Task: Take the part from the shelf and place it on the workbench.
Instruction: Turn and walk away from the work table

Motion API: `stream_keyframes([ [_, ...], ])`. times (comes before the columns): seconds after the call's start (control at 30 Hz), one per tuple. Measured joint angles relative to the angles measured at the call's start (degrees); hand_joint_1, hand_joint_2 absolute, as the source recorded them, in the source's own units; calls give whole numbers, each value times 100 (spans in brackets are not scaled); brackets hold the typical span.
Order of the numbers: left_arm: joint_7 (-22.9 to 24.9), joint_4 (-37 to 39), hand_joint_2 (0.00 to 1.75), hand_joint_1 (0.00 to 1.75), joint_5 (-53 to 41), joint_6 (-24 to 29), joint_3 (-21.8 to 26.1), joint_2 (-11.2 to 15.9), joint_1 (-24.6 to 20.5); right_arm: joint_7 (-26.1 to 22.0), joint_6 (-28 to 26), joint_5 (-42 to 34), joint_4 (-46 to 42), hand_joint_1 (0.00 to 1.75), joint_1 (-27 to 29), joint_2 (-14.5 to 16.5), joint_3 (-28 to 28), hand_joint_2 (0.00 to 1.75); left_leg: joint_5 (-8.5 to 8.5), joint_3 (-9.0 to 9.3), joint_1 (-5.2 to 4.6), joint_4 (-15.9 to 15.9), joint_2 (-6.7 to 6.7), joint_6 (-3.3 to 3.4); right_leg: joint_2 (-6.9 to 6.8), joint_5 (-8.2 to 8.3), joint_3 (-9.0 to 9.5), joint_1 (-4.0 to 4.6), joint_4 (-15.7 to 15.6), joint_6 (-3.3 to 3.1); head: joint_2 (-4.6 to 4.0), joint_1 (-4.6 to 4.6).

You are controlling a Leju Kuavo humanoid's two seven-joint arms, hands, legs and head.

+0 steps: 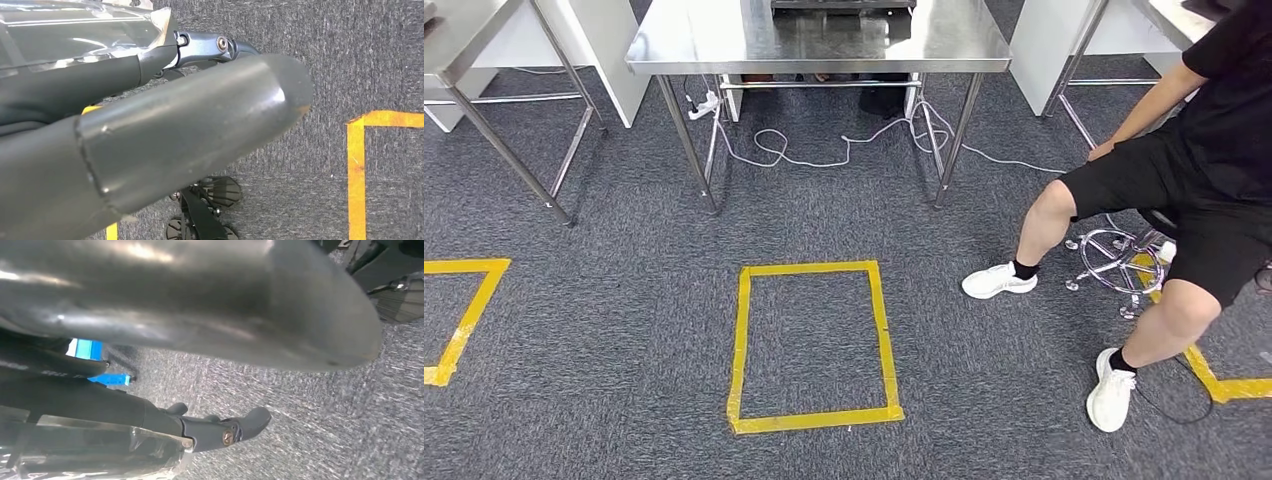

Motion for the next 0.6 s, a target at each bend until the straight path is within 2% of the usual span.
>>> stream_keyframes([
  [0.07, 5, 0, 0, 0, -1, 8, 0, -4, 0, 3, 0, 4, 5, 0, 3, 0, 0, 0, 38, -45, 13, -18, 69, 23, -1, -367, -340, -38, 748, -25, 0, 21],
  [0.1, 7, 0, 0, 0, -1, 11, 0, -5, 1, 4, 0, 5, 9, 0, 10, 0, 0, 0, 50, -68, 13, -15, 107, 13, -1, -499, -485, -60, 1089, -9, 0, 24],
  [0.13, 8, 0, 0, 0, -1, 11, 0, -7, 2, 5, 0, 6, 12, 0, 20, -1, 0, 0, 61, -87, 16, -12, 146, 0, -3, -549, -541, -83, 1258, 31, 0, 24],
  [0.17, 9, 0, 0, 0, -1, 11, 0, -10, 2, 9, 0, 7, 14, 0, 29, -3, 0, 0, 70, -101, 24, -6, 189, -15, -11, -501, -473, -108, 1188, 91, 0, 24],
  [0.23, 16, 0, 0, 0, -3, 13, 0, -20, 1, 26, 1, 15, 16, 0, 35, -15, 1, 0, 76, -113, 47, 16, 276, -60, -102, -229, -48, -162, 473, 230, 0, 26],
  [0.27, 21, 0, 0, 0, -5, 15, 0, -24, 1, 36, 1, 21, 16, 0, 30, -19, 1, 0, 74, -113, 53, 31, 312, -85, -191, -103, 175, -184, 75, 278, 0, 28],
  [0.3, 28, 0, 0, 0, -8, 21, 0, -25, 1, 50, 4, 30, 16, 0, 19, -15, 4, 0, 64, -112, 49, 49, 345, -121, -282, -22, 316, -183, -208, 287, 0, 29],
  [0.37, 42, 0, 0, 0, -24, 35, 0, -22, -1, 80, 12, 43, 16, 0, 3, -6, 9, 0, 50, -103, 35, 72, 408, -199, -339, 24, 369, -155, -389, 196, 0, 22],
  [0.43, 57, 0, 0, 0, -48, 46, -1, -22, -7, 109, 18, 48, 20, 0, 7, -9, 11, 0, 57, -84, 53, 70, 485, -281, -246, 51, 327, -123, -388, 62, 0, 13],
  [0.47, 64, 0, 0, 0, -62, 51, -1, -25, -9, 116, 22, 48, 22, 0, 13, -9, 11, 0, 34, -88, 77, 89, 464, -323, -193, 71, 330, -129, -391, 12, 1, 13],
  [0.5, 68, 0, 0, 0, -79, 55, -2, -28, -10, 121, 27, 49, 24, 0, 17, -10, 11, 0, -51, -118, 99, 171, 376, -360, -141, 100, 331, -140, -395, -42, 1, 9],
  [0.53, 69, 0, 0, 0, -93, 58, -3, -32, -8, 124, 32, 49, 25, 0, 18, -9, 11, 0, -212, -195, 116, 364, 245, -390, -89, 130, 330, -153, -400, -90, 1, 5],
  [0.6, 75, 0, 0, 0, -111, 64, -5, -34, 5, 127, 40, 50, 25, 0, 16, -3, 11, 0, -660, -479, 129, 1067, -18, -414, 9, 174, 297, -140, -396, -157, 0, -4],
])
